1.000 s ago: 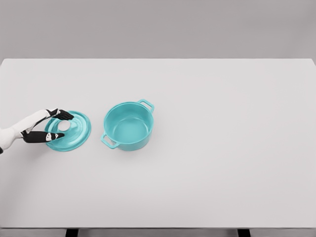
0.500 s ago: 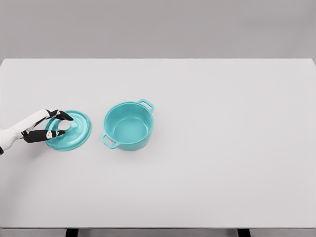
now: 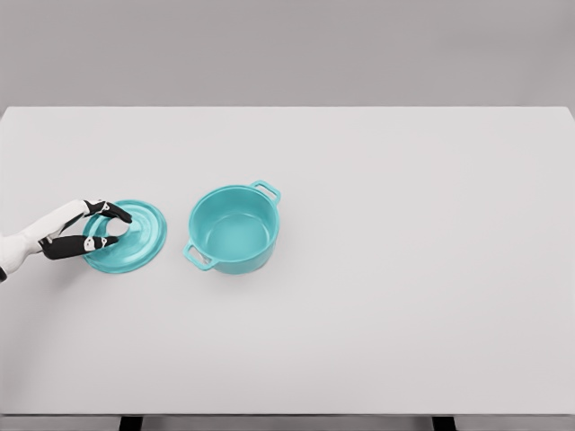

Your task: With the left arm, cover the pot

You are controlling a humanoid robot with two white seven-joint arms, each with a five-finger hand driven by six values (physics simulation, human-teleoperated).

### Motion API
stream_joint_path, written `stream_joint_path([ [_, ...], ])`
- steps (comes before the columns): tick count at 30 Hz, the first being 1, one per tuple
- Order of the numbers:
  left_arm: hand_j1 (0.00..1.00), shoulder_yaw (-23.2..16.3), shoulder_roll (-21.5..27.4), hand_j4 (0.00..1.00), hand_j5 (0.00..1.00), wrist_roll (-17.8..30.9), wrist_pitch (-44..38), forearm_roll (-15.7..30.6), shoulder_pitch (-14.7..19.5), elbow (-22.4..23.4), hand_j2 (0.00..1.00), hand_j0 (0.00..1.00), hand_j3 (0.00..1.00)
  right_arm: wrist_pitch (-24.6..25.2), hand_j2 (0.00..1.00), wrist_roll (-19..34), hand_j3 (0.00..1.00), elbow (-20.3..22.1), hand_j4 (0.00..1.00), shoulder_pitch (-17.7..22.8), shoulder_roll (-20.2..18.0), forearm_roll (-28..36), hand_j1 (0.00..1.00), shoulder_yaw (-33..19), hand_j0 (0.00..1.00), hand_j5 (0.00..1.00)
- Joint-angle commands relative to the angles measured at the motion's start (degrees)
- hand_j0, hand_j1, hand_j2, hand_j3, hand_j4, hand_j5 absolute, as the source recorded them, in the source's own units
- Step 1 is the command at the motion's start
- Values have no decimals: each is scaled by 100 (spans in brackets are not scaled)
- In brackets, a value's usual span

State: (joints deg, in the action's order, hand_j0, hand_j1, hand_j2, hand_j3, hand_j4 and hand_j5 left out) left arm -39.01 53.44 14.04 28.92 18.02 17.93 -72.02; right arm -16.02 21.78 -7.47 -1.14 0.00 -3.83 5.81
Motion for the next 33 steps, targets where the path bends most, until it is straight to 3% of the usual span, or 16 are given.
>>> stream_joint_path([
  [1, 54, -63, 9, 54, 54, 73, 26, -273, 0, 48, 54, 54, 54, 2, 100, 2, 100, 0, 100, 0, 0, -4, 100, -1, 100, 100],
  [24, 53, 52, 106, 53, 53, 90, 307, -229, 176, -532, 53, 53, 53, -7, 100, 2, 100, 0, 100, 0, 0, -4, 100, -1, 100, 100],
  [33, 53, 298, 114, 53, 53, 108, 307, -220, 167, -796, 53, 53, 53, -7, 100, 2, 100, 0, 100, 0, 0, -4, 100, -1, 100, 100],
])
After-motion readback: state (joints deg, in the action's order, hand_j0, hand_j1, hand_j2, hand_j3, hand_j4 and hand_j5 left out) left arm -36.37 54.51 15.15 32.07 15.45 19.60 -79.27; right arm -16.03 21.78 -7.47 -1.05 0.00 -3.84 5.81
